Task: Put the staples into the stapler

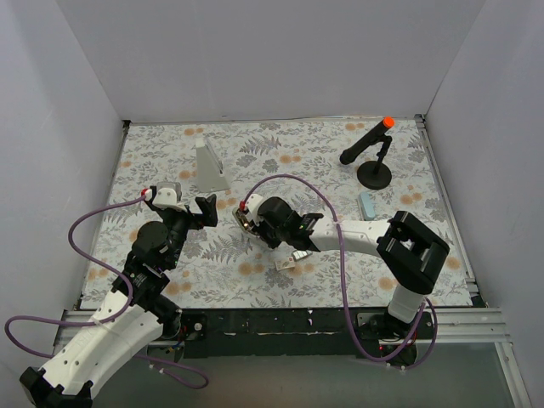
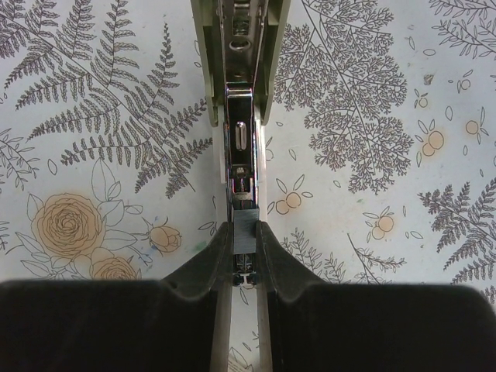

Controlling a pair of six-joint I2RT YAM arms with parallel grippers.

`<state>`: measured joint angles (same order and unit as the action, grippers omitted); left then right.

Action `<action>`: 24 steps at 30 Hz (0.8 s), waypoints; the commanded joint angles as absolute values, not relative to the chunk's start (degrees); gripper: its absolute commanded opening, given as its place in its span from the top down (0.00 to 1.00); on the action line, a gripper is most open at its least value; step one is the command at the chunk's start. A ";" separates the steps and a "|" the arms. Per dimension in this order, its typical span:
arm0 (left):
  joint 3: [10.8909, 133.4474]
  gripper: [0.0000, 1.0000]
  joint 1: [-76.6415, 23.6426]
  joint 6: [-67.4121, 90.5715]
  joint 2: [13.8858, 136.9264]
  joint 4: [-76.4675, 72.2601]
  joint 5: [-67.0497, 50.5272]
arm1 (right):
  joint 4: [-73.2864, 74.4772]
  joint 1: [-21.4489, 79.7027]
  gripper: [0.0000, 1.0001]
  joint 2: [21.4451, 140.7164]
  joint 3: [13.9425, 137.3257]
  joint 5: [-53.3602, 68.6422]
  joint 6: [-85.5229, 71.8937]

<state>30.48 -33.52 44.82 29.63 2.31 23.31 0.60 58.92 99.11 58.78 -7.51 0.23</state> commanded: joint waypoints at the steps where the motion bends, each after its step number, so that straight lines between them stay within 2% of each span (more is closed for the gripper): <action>1: 30.15 0.02 -33.22 44.30 29.80 2.11 23.20 | 5.18 59.15 0.83 100.55 60.64 -8.17 1.58; 4: 30.06 0.02 -33.22 44.30 29.97 2.11 23.12 | 5.80 59.15 0.75 100.81 61.52 -7.65 1.41; 18: 30.06 0.02 -33.22 44.30 29.97 2.20 23.12 | 6.42 59.15 0.66 99.67 62.40 -8.17 0.88; 24: 30.06 0.02 -33.31 44.30 29.97 2.20 23.12 | 6.06 59.15 0.65 98.09 62.58 -8.09 0.44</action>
<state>30.46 -33.47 44.82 29.95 2.33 23.29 4.23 58.96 99.85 60.97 -7.53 0.40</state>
